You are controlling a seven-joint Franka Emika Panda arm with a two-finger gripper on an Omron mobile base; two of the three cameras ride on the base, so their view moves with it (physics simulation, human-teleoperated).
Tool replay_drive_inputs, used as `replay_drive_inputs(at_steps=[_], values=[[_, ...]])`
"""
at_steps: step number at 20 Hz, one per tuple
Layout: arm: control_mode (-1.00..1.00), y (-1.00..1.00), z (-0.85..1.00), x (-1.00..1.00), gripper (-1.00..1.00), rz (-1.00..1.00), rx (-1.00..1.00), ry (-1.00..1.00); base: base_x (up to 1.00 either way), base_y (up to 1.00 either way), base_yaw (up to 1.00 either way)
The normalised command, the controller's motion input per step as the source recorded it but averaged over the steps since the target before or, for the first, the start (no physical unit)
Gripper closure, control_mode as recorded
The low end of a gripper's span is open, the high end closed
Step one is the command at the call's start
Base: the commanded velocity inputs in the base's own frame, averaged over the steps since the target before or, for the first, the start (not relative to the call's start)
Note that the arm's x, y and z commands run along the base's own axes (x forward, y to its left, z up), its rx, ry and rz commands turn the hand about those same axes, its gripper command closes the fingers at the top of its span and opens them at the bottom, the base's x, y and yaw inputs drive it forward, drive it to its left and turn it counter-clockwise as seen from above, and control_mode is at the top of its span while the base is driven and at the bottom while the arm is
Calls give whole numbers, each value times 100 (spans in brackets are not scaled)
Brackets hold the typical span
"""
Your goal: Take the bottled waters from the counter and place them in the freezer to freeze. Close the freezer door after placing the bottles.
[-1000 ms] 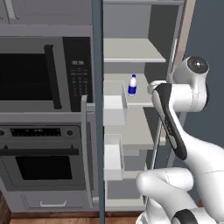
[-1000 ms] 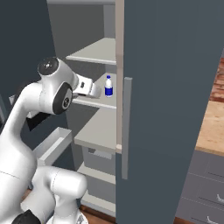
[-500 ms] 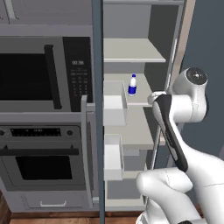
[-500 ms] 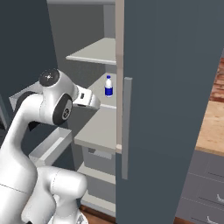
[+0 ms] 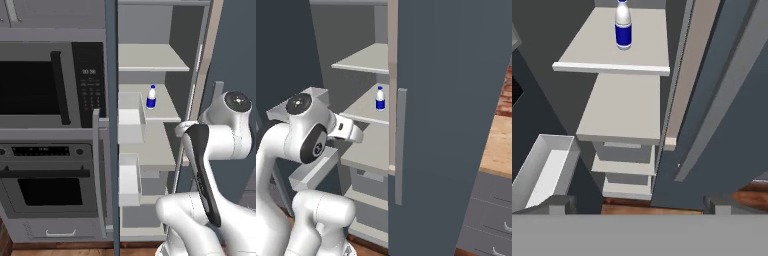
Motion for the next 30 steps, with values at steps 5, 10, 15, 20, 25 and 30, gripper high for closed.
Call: replay_drive_inputs(at_steps=[5, 10, 15, 20, 25, 30], values=[[-100, 0, -1, 0, -100, 0, 0, 1, 0, 0, 0], [-100, 0, -1, -10, -100, -1, 0, -2, 0, 0, 0], [100, 0, 0, 0, -100, 0, 0, 0, -44, -19, -8], [100, 0, 0, 0, -100, 0, 0, 0, -32, -76, -6], [100, 0, 0, 0, -100, 0, 0, 0, -4, -100, -11], [100, 0, 0, 0, -100, 0, 0, 0, -12, -95, -22]])
